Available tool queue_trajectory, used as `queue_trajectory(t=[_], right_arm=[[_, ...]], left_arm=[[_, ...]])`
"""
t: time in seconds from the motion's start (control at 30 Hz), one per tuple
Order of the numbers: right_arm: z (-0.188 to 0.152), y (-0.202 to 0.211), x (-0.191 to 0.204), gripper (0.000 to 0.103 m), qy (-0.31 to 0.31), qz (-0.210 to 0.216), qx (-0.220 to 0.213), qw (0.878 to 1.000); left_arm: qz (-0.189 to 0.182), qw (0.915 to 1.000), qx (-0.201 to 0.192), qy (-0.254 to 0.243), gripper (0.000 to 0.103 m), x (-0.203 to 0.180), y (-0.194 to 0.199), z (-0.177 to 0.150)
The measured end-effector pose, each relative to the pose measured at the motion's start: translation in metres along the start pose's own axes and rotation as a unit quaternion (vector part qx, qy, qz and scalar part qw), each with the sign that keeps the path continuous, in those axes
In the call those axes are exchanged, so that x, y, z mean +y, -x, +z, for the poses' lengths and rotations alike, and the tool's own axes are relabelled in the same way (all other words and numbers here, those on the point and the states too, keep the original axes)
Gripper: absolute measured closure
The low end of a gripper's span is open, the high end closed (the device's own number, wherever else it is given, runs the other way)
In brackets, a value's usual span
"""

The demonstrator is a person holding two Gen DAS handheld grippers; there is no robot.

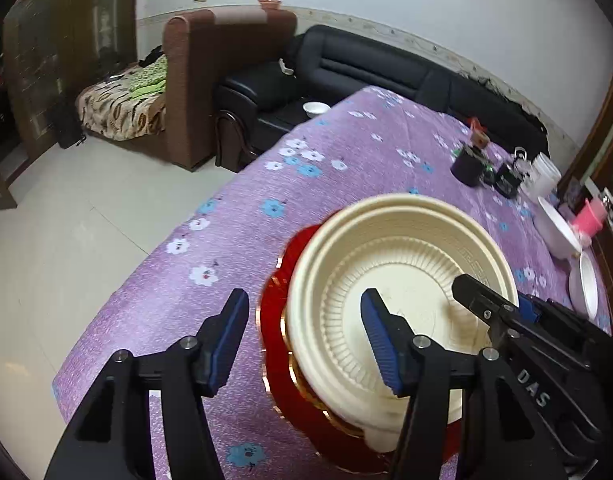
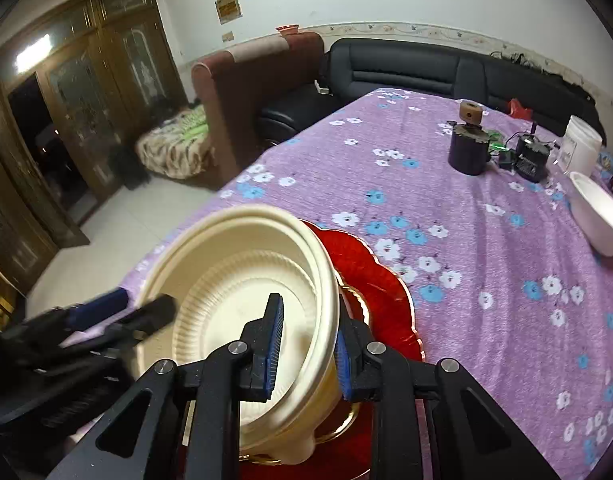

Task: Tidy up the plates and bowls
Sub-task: 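Carry the second beige bowl into the first beige bowl and release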

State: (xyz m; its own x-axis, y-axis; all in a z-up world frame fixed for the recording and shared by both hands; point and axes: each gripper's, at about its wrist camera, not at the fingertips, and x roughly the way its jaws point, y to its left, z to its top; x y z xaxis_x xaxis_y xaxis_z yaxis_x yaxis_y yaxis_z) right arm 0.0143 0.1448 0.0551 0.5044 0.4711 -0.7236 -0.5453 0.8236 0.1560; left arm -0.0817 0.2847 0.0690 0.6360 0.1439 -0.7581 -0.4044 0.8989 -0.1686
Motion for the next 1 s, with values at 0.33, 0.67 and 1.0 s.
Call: queue_trajectory(t=[0.33, 0.67, 1.0], right_arm=[[-0.004, 0.032, 0.004, 0.043, 0.008, -0.020, -0.068, 0.997], [-0.024, 0.067, -0.026, 0.037, -0.023, -0.027, -0.087, 0.996], [-0.050, 0.087, -0.079, 0.036, -0.078, -0.038, -0.076, 0.993]], left_arm=[[-0.023, 0.9988, -0.028, 0.032, 0.032, 0.009, 0.027, 0.000], [-0.043, 0.9990, -0.014, -0.007, 0.031, -0.022, 0.038, -0.009], [-0.068, 0.9959, 0.003, -0.060, 0.026, -0.069, 0.044, -0.024]])
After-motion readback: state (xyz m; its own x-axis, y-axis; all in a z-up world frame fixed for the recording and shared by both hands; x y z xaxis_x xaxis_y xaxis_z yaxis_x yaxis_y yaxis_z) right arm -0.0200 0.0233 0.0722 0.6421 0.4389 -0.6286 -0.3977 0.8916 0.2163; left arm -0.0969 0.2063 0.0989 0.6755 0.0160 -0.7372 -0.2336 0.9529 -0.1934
